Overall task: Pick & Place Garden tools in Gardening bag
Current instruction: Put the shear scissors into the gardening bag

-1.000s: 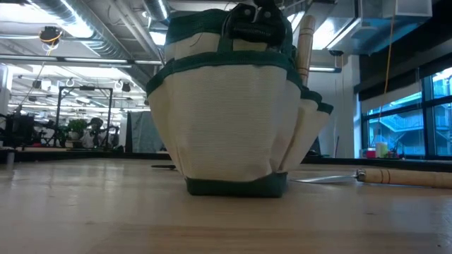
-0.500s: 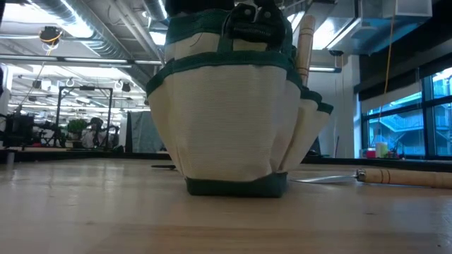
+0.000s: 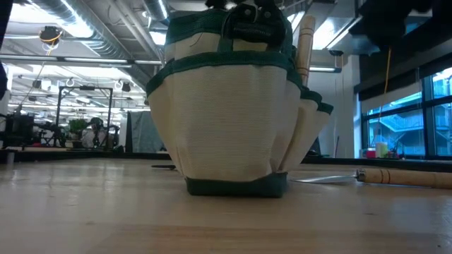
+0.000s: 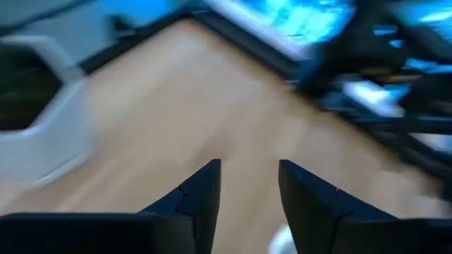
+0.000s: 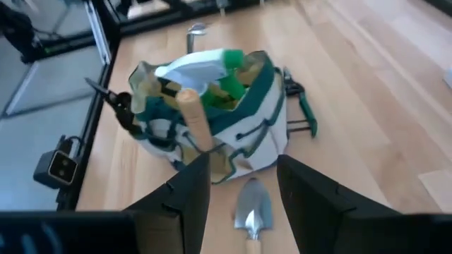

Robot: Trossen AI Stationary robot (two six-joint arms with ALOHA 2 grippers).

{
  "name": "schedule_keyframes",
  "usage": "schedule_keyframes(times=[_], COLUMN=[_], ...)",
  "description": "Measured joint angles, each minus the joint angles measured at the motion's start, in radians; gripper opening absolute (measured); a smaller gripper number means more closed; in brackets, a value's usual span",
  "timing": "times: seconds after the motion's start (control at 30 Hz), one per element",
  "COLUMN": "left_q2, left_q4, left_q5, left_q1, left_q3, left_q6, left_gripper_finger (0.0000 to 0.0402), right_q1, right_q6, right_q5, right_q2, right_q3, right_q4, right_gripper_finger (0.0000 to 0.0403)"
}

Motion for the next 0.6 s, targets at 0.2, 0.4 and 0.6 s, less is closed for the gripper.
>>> schedule_keyframes(times=[0.2,0.4,0.6], left_q2=[0.000,0.000,-0.043], left_q4=[0.100,0.025,0.359], left_q5=[0.133,0.093,0.194], left_q1=[0.022,0.057,0.094], left_q3=[0.000,-0.005,-0.235], left_q6=[0.025,0.001,-0.087], left_gripper_finger=[0.0113,0.0110,0.0109], right_q1=[-0.069,-0.131,-0.228], right_q6=[0.002,0.070,0.085], right_q5=[-0.057,-0.125,-0.250], right_q2=[-0.153,-0.269,-0.312], right_q3=[-0.229,-0.307,-0.322], right_q4=[0.242,0.225,0.184], right_gripper_finger=[0.0167,0.0167,0.0167])
